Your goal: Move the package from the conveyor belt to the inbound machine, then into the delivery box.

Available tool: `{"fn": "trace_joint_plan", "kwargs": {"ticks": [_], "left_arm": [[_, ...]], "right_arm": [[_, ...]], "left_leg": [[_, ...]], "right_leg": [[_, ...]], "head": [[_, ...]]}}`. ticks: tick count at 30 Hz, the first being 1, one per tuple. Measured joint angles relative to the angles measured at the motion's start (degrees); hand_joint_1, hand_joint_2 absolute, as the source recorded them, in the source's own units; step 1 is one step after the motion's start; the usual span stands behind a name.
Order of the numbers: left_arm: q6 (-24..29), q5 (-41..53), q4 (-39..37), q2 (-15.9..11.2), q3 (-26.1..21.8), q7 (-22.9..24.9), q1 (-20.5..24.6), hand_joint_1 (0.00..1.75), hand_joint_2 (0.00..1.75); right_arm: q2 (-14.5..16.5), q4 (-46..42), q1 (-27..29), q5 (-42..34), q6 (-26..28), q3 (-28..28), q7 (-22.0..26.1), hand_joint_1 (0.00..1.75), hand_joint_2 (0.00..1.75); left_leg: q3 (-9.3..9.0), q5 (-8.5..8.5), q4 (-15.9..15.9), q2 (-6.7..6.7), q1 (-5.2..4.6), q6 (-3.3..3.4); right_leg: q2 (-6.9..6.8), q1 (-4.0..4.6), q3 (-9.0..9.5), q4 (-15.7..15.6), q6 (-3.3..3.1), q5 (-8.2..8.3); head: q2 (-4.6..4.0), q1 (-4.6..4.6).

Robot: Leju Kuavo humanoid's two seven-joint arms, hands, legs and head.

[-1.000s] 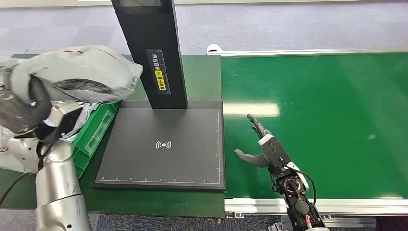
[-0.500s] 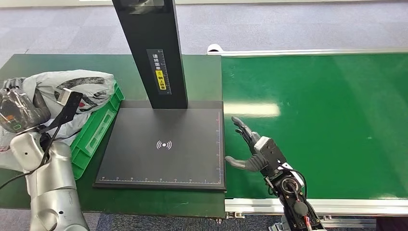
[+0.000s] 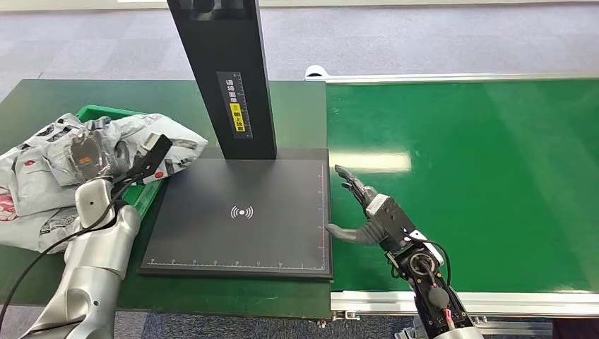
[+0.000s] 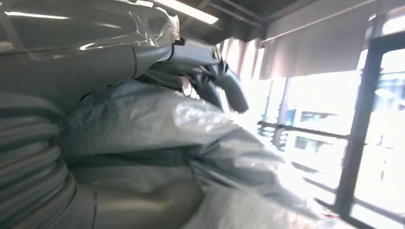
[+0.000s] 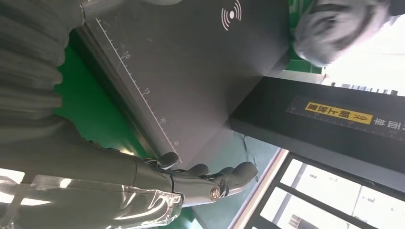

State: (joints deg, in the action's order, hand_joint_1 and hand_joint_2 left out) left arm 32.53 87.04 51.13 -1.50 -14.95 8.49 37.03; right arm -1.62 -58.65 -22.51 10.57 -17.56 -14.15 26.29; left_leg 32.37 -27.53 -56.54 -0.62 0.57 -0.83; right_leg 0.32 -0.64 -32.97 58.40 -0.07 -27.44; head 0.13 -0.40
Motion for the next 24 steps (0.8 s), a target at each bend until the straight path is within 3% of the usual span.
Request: {"fn": "trace_joint_plan", "kwargs": {"ticks": [1, 4, 8, 10, 12, 14, 16, 20, 22, 23, 24], "left_arm": [[1.71, -0.45, -0.38, -0.18, 0.79, -0.15, -0.04, 0.00, 0.00], [6.40, -0.68, 0.29, -0.83, 2.06, -1.04, -0.63, 0.00, 0.00], [7.31, -0.73, 4.76, -1.22, 2.12, -4.46, -2.79, 0.00, 0.00], [7.41, -3.07, 9.60, -0.66, 1.20, -10.96, -4.21, 0.00, 0.87], [7.56, -6.79, 15.02, 0.96, -1.12, -21.41, -4.99, 0.00, 1.75], [7.64, -10.12, 19.02, 3.68, -5.10, -32.46, -4.97, 0.00, 1.75], [7.64, -11.50, 21.51, 6.52, -9.45, -40.21, -4.66, 0.00, 1.75], [7.51, -11.71, 22.65, 10.18, -14.68, -44.17, -3.89, 0.00, 0.00], [5.23, -14.23, 21.46, 10.93, -14.56, -43.78, -3.76, 0.00, 0.00], [2.31, -17.59, 20.32, 10.93, -13.40, -43.25, -3.80, 0.00, 0.44], [0.68, -19.37, 19.64, 10.90, -12.75, -42.95, -3.80, 0.00, 0.58]], "right_arm": [[0.05, 0.10, -0.12, -0.05, -0.10, -0.11, 0.05, 0.00, 1.75], [0.13, 0.33, -0.34, -0.20, -0.24, -0.30, 0.11, 0.00, 1.75], [0.15, 0.79, -0.85, -0.29, -0.21, -0.66, 0.11, 0.00, 1.75], [0.09, 0.98, -0.95, -0.46, -0.19, -0.76, 0.17, 0.00, 1.75], [0.02, 1.17, -0.97, -0.64, -0.09, -0.85, 0.24, 0.00, 1.75], [-0.02, 1.38, -1.05, -0.77, 0.04, -0.99, 0.34, 0.00, 1.75], [-0.04, 1.55, -1.13, -0.89, 0.13, -1.11, 0.50, 0.00, 1.75], [-0.13, 1.73, -1.16, -0.99, 0.17, -1.14, 0.76, 0.00, 1.75], [-0.16, 1.76, -1.18, -0.99, 0.16, -1.15, 0.87, 0.00, 1.75], [-0.20, 1.79, -1.21, -0.99, 0.13, -1.15, 0.96, 0.00, 1.75], [-0.23, 1.80, -1.22, -0.99, 0.11, -1.15, 1.01, 0.00, 1.75]], "left_leg": [[0.00, 0.00, 0.00, 0.02, 0.00, 0.00], [0.00, -0.01, 0.00, 0.01, 0.00, 0.00], [0.02, -0.01, 0.00, 0.02, 0.00, 0.00], [0.02, -0.01, 0.00, 0.03, 0.00, 0.00], [0.03, -0.01, 0.00, 0.02, 0.00, 0.00], [0.03, -0.01, 0.00, 0.01, -0.01, 0.00], [0.01, -0.01, -0.01, 0.03, -0.02, 0.01], [-0.01, -0.01, -0.02, 0.00, -0.01, 0.00], [-0.02, -0.01, -0.02, -0.01, -0.01, 0.00], [-0.02, 0.00, -0.02, -0.01, 0.00, 0.00], [-0.02, 0.00, -0.02, -0.01, 0.00, 0.00]], "right_leg": [[0.02, 0.00, -0.01, 0.00, 0.00, 0.01], [0.03, -0.01, -0.03, -0.01, 0.01, 0.02], [0.03, 0.00, -0.07, -0.01, 0.00, 0.01], [0.04, 0.01, -0.09, -0.01, 0.00, 0.01], [0.03, 0.00, -0.08, -0.02, 0.00, 0.01], [0.01, -0.02, -0.07, -0.02, 0.01, 0.01], [0.03, -0.03, -0.06, -0.03, 0.01, 0.02], [0.02, -0.03, -0.07, -0.03, 0.01, 0.03], [0.02, -0.03, -0.07, -0.03, 0.01, 0.03], [0.02, -0.02, -0.07, -0.03, 0.01, 0.03], [0.02, -0.02, -0.07, -0.03, 0.01, 0.03]], "head": [[0.01, -0.01], [0.01, -0.01], [0.01, -0.02], [0.01, -0.01], [0.01, -0.01], [0.01, -0.01], [0.00, -0.01], [0.01, -0.02], [0.01, -0.02], [0.01, -0.02], [0.00, -0.02]]}}
